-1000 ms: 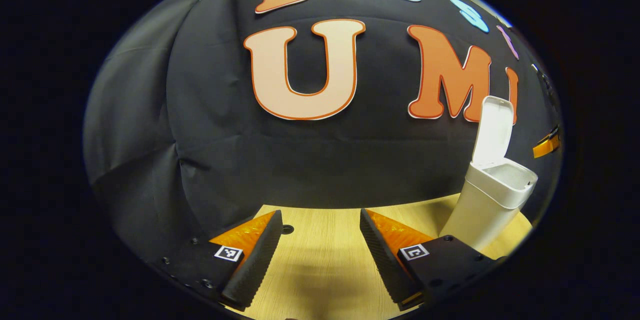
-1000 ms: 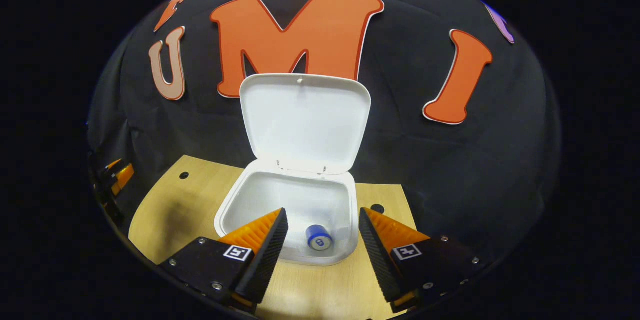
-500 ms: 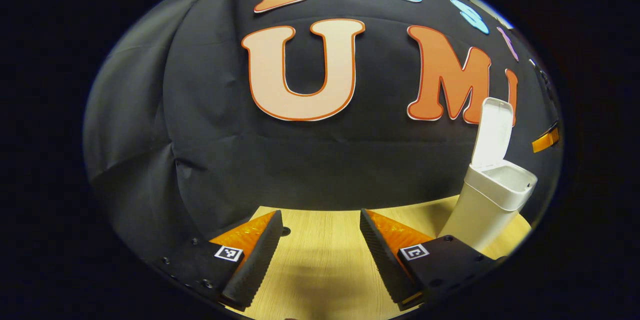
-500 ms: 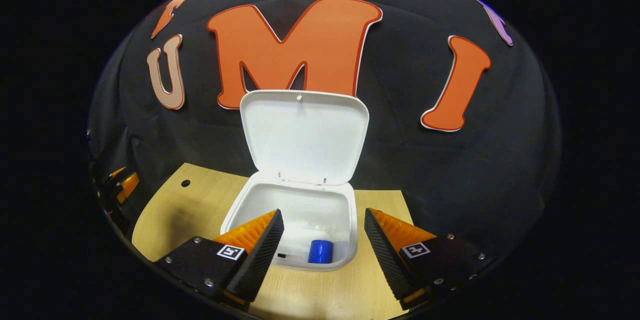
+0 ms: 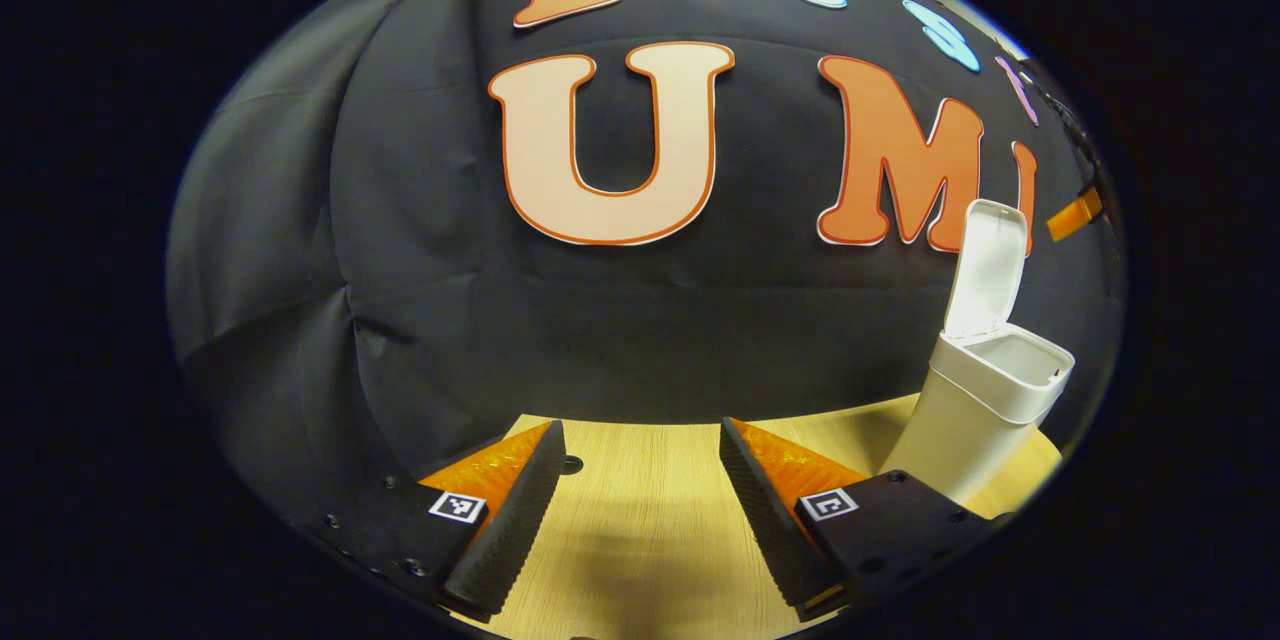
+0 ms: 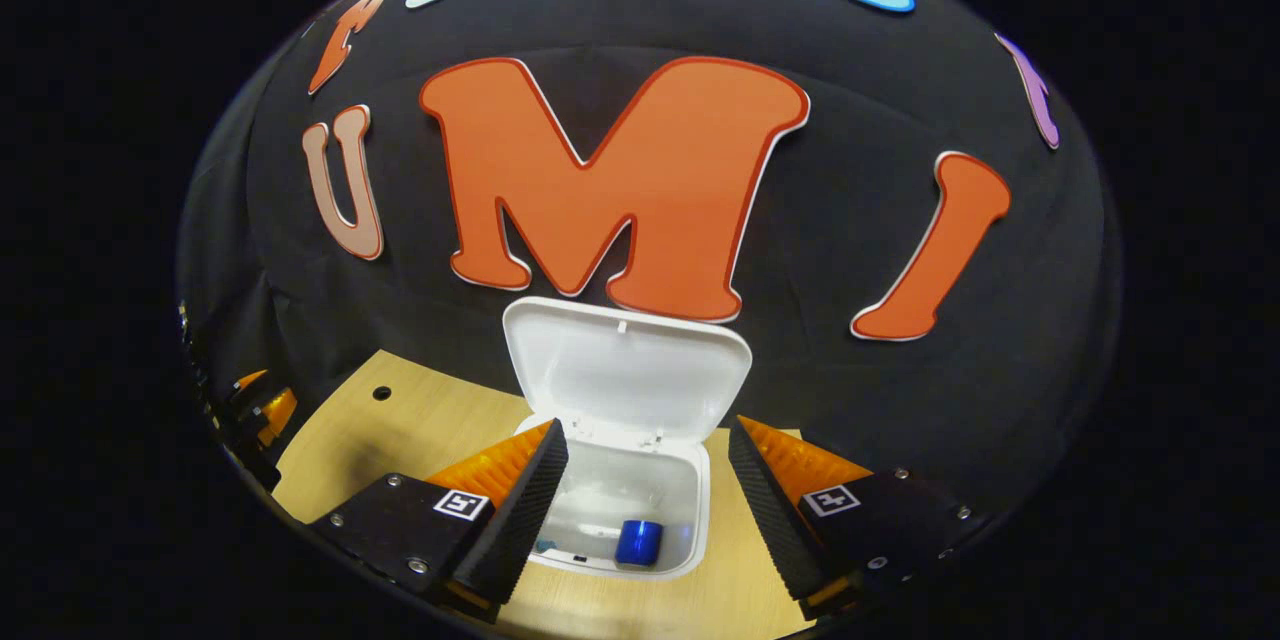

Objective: Press the lid of the desktop garbage bin to open it, pick up the crumpled paper on the desktop and throw it into the bin, then pick up the pop can on the desktop and drop it into the bin, and finally close the garbage bin lid.

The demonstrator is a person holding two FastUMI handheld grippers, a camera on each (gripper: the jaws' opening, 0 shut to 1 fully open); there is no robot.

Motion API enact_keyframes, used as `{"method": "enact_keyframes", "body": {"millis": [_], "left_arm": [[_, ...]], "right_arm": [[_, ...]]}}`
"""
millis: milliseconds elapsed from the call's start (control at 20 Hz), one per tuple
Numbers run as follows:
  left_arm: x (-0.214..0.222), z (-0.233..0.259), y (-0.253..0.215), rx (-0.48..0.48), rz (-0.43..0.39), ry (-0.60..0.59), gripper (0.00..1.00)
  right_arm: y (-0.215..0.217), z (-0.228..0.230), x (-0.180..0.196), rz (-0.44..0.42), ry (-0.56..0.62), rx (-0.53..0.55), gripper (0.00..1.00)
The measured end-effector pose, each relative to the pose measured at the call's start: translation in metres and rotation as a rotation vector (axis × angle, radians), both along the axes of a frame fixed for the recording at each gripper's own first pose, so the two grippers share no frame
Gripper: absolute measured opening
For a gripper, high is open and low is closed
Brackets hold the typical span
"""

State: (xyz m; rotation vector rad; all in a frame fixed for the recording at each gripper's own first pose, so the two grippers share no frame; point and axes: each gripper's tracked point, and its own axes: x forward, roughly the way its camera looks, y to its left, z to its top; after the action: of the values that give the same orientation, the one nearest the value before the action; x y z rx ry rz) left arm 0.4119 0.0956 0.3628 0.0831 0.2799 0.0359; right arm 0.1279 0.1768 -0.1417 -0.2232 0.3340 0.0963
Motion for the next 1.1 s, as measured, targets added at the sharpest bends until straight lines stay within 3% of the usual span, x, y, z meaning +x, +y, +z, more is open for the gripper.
{"method": "enact_keyframes", "body": {"millis": [300, 600, 900, 1100], "left_arm": [[-0.001, -0.003, 0.004, -0.011, 0.013, 0.003, 0.98], [-0.001, -0.003, 0.006, -0.016, 0.032, -0.004, 0.98], [0.000, -0.002, 0.006, -0.006, 0.041, -0.008, 0.98], [-0.001, -0.001, 0.007, -0.016, 0.046, -0.014, 0.98]], "right_arm": [[0.023, 0.042, 0.035, 0.032, -0.008, -0.031, 0.98], [0.038, 0.054, 0.071, 0.048, 0.013, -0.027, 0.98], [0.036, 0.028, 0.097, 0.013, 0.145, 0.058, 0.98], [0.020, 0.013, 0.100, -0.028, 0.186, 0.047, 0.99]]}}
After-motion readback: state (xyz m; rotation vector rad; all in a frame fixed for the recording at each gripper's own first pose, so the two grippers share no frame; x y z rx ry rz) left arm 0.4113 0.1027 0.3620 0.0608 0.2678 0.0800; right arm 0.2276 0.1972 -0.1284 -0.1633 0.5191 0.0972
